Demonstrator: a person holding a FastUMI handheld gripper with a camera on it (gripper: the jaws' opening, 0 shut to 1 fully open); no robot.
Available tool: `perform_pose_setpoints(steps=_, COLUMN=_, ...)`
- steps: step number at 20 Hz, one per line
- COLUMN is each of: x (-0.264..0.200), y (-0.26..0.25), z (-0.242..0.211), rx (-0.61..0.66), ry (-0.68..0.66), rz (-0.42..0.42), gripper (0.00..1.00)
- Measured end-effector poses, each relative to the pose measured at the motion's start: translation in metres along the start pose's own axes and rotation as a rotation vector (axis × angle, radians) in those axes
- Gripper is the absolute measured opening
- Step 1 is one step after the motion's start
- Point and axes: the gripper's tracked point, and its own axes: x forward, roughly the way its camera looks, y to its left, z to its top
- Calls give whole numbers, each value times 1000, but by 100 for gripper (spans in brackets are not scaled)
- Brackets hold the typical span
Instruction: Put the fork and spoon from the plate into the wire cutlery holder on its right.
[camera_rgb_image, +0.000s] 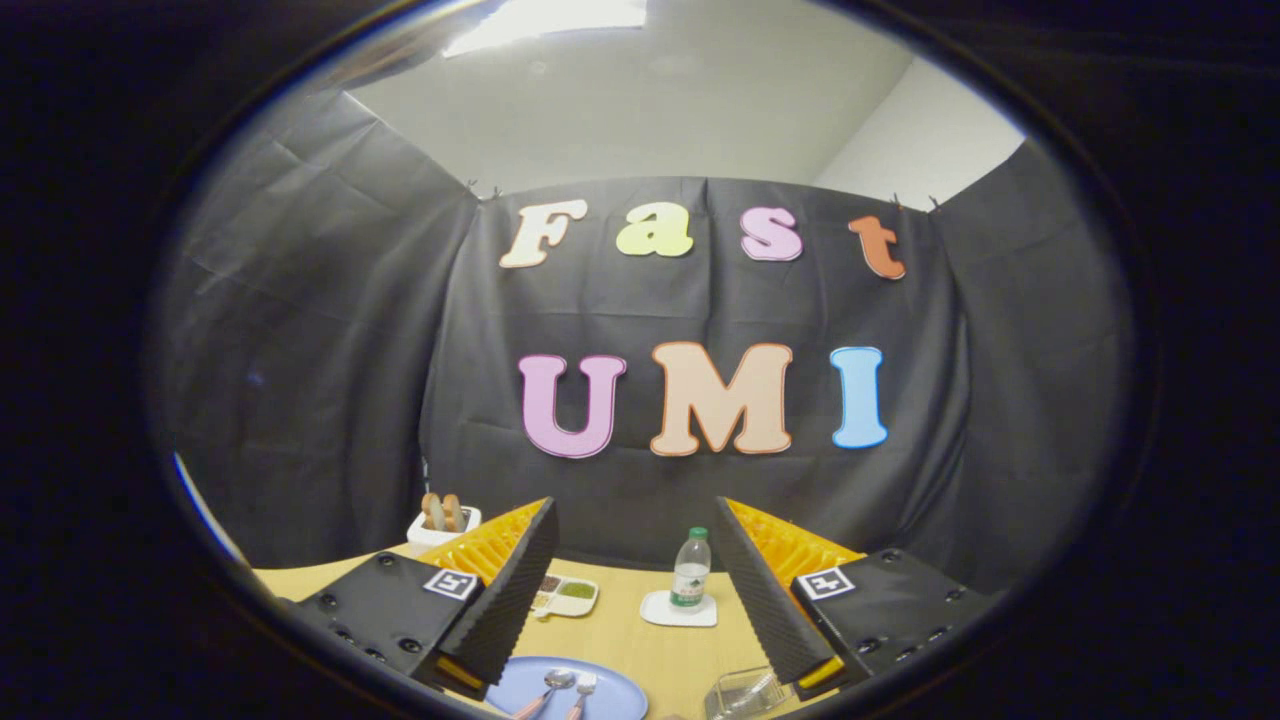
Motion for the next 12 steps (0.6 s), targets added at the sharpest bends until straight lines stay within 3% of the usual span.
perform_pose_setpoints(steps=12, x=1, y=35, z=-156, rx=-44, ry=429, rz=99, gripper=99)
